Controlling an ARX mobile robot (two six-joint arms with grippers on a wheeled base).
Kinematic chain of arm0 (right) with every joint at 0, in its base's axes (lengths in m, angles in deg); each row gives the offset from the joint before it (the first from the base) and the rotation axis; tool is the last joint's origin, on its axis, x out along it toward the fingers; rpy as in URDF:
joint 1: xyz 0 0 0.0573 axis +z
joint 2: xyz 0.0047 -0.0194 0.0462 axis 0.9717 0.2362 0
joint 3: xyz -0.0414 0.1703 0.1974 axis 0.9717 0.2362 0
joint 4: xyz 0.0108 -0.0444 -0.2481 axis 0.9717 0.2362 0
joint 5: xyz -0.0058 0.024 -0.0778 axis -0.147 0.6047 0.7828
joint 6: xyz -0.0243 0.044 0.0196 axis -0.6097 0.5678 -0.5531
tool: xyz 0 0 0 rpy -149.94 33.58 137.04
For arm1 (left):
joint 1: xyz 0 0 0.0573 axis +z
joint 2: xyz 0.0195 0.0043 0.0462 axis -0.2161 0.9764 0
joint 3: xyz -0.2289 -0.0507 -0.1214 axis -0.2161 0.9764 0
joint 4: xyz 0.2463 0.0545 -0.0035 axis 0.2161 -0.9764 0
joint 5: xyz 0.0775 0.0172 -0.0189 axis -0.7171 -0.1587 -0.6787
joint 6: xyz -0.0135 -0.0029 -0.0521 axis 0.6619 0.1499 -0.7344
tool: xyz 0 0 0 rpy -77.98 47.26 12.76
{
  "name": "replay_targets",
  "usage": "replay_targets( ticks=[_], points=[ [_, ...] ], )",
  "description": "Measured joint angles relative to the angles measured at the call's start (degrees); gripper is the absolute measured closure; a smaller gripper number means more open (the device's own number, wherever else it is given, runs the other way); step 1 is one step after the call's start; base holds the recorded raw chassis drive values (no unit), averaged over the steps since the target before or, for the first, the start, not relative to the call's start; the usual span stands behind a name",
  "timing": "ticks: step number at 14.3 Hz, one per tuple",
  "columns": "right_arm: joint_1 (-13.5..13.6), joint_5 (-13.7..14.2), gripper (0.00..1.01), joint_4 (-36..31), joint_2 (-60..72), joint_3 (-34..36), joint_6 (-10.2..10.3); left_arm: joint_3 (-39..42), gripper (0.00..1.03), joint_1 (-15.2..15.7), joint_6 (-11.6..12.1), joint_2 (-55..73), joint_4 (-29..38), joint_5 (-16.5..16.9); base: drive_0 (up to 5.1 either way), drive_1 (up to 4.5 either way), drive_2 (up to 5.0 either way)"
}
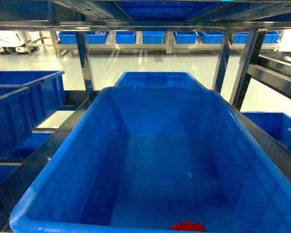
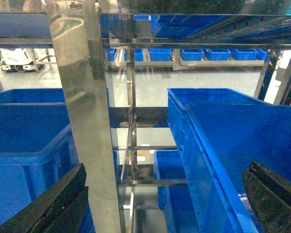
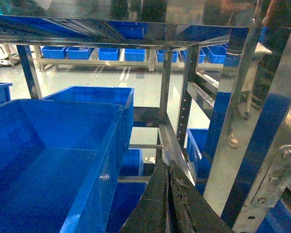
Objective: Pick red block from blue box to shelf
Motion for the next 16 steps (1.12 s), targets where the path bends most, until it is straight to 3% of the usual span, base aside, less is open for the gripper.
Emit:
replay_targets(
  ticks=[1, 4, 9, 16],
  points=[
    [0.0, 0.0, 0.99, 0.02, 0.0, 0.0, 0.0, 0.0, 0.05, 0.0, 0.0, 0.0, 0.02, 0.0, 0.0, 0.0, 0.0],
    [0.0, 0.0, 0.72, 0.02, 0.0, 0.0, 0.0, 0.0, 0.05, 0.0, 0.0, 0.0, 0.02, 0.0, 0.0, 0.0, 0.0],
    [0.0, 0.0, 0.04, 0.02, 0.0, 0.0, 0.0, 0.0, 0.05, 0.0, 0.0, 0.0, 0.02, 0.0, 0.0, 0.0, 0.0],
    [0.0, 0.0, 0.03, 0.02, 0.0, 0.0, 0.0, 0.0, 0.05, 0.0, 0.0, 0.0, 0.02, 0.0, 0.0, 0.0, 0.0]
  ],
)
